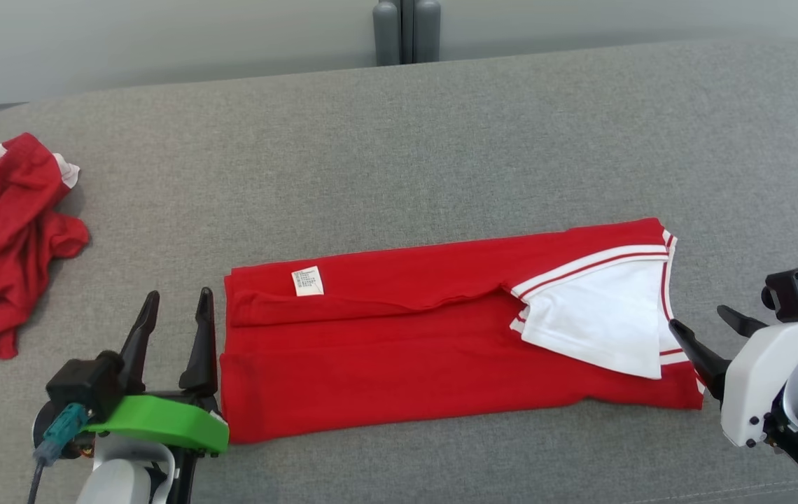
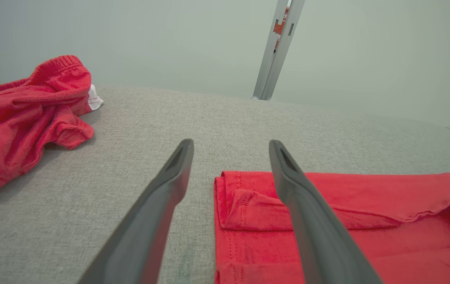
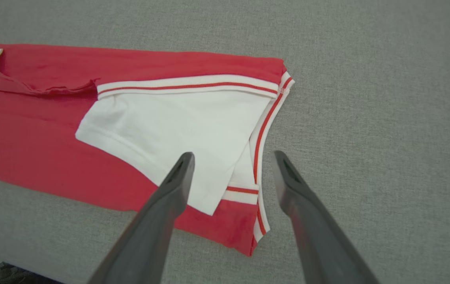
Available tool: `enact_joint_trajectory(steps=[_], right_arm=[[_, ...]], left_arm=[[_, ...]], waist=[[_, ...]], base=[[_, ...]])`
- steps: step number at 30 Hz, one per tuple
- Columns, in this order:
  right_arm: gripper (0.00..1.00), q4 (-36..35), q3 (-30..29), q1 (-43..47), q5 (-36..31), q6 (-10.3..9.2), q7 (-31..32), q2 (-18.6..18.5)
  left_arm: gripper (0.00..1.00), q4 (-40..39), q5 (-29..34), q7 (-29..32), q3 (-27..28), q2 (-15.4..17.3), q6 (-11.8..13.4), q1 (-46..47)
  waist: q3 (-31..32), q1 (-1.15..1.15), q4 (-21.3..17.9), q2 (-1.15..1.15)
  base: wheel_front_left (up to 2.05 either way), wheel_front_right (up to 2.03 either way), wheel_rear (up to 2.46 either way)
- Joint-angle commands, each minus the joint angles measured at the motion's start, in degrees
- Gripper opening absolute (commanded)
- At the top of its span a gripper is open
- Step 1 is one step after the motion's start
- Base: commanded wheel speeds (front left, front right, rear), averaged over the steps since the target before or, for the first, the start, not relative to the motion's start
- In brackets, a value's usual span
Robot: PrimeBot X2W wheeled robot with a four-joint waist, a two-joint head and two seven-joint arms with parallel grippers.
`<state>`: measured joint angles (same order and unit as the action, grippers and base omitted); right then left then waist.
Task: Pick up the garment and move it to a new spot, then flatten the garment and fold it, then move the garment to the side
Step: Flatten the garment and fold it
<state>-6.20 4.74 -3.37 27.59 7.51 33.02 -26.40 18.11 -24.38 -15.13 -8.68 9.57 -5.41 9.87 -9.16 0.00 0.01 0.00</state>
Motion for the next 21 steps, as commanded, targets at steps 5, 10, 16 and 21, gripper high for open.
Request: enact_joint_trajectory(steps=[5,10,16,21], right_arm=[[1.00,1.8,-4.7,2.4,-1.0,-0.04,-0.4,3.4],[1.00,5.0,-8.8,2.6,-2.6,-0.03,-1.4,7.0],[1.00,11.1,-11.8,-1.0,-4.2,-0.02,-3.7,10.9],[1.00,16.6,-12.0,-4.9,-5.4,-0.02,-4.5,12.4]], left_arm=[[1.00,-4.9,2.1,0.0,4.5,-1.8,-1.2,-5.2],[1.00,-7.2,3.3,0.0,6.1,-2.1,-1.8,-7.6],[1.00,-7.3,3.6,0.0,6.9,-1.5,-2.0,-8.5],[1.00,-6.7,3.5,0.0,6.7,-0.9,-2.1,-8.7]], waist=[[3.9,0.00,1.5,0.00],[5.3,0.00,2.3,0.00],[5.6,0.00,2.5,0.00],[5.5,0.00,2.7,0.00]], base=[[0.00,0.00,0.00],[0.00,0.00,0.00],[0.00,0.00,0.00],[0.00,0.00,0.00]])
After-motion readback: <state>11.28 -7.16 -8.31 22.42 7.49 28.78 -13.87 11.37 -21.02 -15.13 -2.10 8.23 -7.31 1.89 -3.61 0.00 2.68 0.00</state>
